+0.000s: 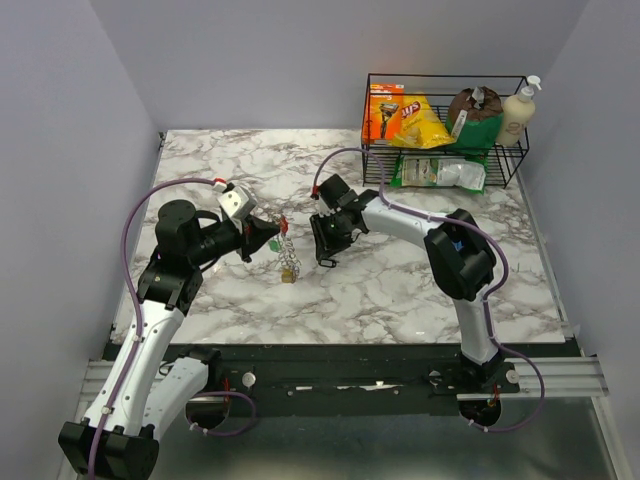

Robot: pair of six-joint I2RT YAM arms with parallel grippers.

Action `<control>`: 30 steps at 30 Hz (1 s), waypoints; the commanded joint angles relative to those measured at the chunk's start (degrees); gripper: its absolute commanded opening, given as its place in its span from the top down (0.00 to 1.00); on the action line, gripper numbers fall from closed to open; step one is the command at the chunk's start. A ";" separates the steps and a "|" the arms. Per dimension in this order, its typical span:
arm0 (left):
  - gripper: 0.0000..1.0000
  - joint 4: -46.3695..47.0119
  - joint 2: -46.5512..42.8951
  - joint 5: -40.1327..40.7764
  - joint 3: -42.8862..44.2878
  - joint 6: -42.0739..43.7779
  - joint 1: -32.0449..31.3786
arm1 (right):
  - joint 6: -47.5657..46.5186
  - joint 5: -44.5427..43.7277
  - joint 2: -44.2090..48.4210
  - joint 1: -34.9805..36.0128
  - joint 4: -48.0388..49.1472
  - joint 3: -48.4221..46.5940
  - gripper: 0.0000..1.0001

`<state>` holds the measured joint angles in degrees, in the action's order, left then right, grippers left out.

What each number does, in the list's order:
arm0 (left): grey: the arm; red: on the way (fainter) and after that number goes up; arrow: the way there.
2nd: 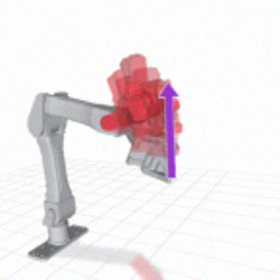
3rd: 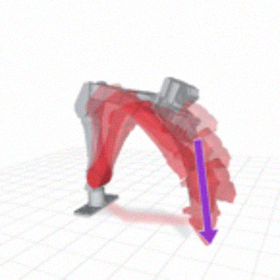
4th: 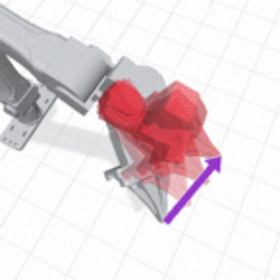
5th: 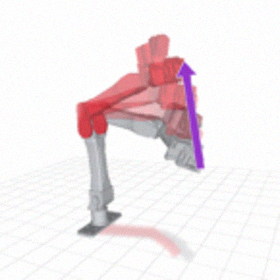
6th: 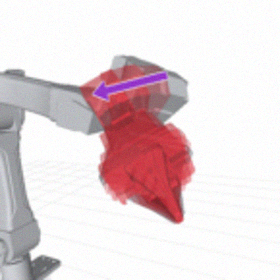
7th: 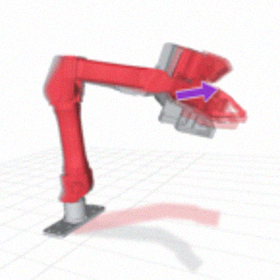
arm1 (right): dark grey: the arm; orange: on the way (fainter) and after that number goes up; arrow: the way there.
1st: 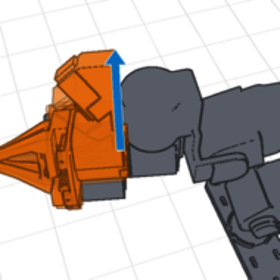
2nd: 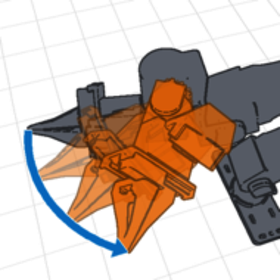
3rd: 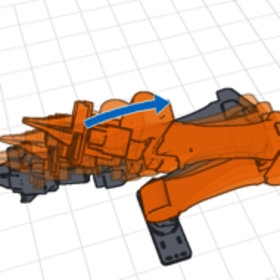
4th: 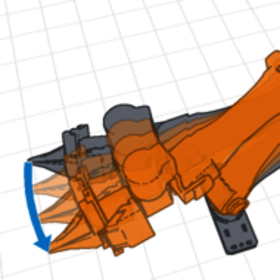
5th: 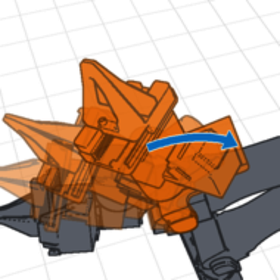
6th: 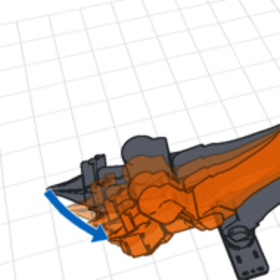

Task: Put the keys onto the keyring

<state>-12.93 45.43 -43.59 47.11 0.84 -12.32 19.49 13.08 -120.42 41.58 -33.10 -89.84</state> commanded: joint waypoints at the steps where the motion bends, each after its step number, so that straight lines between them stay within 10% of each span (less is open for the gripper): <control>1: 1.00 2.82 -0.96 -2.02 -0.09 -0.14 0.54 | -0.68 -2.71 1.77 0.96 -1.53 -0.86 0.53; 30: 1.00 2.73 -1.57 -2.46 -0.09 0.21 0.63 | -0.76 -2.01 -2.10 1.66 -3.02 -3.32 0.76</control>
<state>-12.93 45.25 -44.21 47.09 0.84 -12.05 19.40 12.49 -120.77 42.46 -33.82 -91.64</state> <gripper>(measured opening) 0.009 0.229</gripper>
